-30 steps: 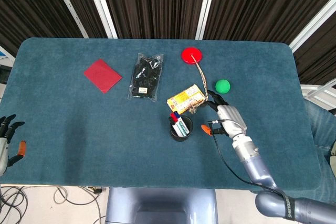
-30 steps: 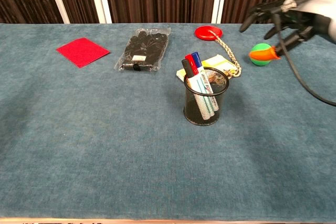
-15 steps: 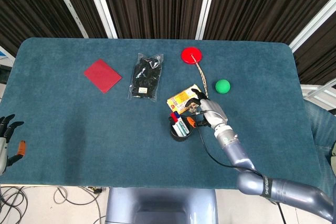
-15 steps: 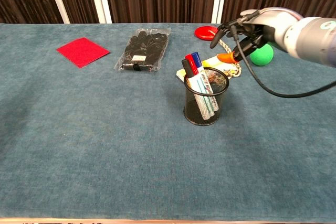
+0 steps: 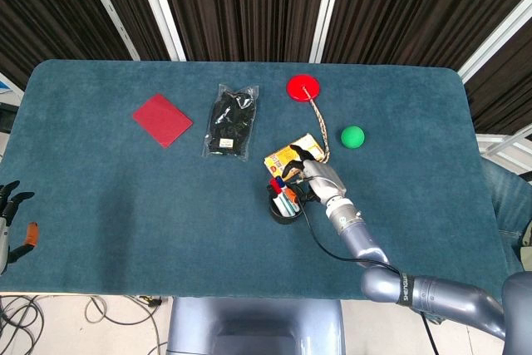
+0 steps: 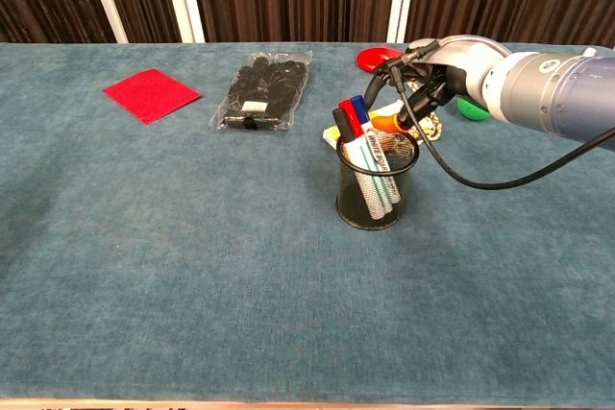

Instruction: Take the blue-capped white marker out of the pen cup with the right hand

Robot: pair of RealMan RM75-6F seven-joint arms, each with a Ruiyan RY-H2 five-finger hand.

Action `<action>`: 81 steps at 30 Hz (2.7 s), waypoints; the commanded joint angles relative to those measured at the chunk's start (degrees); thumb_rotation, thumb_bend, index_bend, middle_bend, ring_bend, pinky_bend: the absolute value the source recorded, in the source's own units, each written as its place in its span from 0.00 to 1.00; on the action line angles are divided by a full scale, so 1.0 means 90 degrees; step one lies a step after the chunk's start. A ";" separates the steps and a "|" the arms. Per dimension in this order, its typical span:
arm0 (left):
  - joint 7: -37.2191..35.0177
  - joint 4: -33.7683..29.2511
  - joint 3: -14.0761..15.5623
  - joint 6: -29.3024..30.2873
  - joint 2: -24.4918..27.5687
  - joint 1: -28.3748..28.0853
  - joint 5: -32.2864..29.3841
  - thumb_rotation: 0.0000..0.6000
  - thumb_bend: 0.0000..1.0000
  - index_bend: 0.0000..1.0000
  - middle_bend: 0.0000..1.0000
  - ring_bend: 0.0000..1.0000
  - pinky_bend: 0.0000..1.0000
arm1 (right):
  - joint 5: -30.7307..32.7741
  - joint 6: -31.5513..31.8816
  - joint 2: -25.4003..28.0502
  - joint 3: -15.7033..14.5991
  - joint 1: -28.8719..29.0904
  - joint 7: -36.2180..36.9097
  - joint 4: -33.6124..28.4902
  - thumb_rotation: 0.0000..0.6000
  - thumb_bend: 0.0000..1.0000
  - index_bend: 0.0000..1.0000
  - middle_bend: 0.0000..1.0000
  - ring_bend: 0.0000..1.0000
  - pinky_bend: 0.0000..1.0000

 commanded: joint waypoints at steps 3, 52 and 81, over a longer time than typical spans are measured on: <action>-0.0010 -0.0018 -0.0015 0.0001 0.0005 0.0006 -0.0027 1.00 0.45 0.23 0.08 0.06 0.05 | 0.0086 -0.0029 0.0004 -0.0012 0.0078 0.0001 0.0024 1.00 0.46 0.46 0.00 0.07 0.21; -0.0104 -0.0062 -0.0077 -0.0009 0.0008 0.0038 -0.0183 1.00 0.45 0.23 0.07 0.06 0.05 | 0.0404 0.0057 0.1419 0.0102 0.0103 0.0267 -0.1103 1.00 0.49 0.58 0.00 0.07 0.20; -0.0101 -0.0109 -0.0113 -0.0035 0.0001 0.0051 -0.0301 1.00 0.45 0.23 0.07 0.06 0.05 | -0.0101 -0.0759 0.3149 -0.0126 -0.0725 0.1516 -0.1712 1.00 0.49 0.58 0.00 0.06 0.21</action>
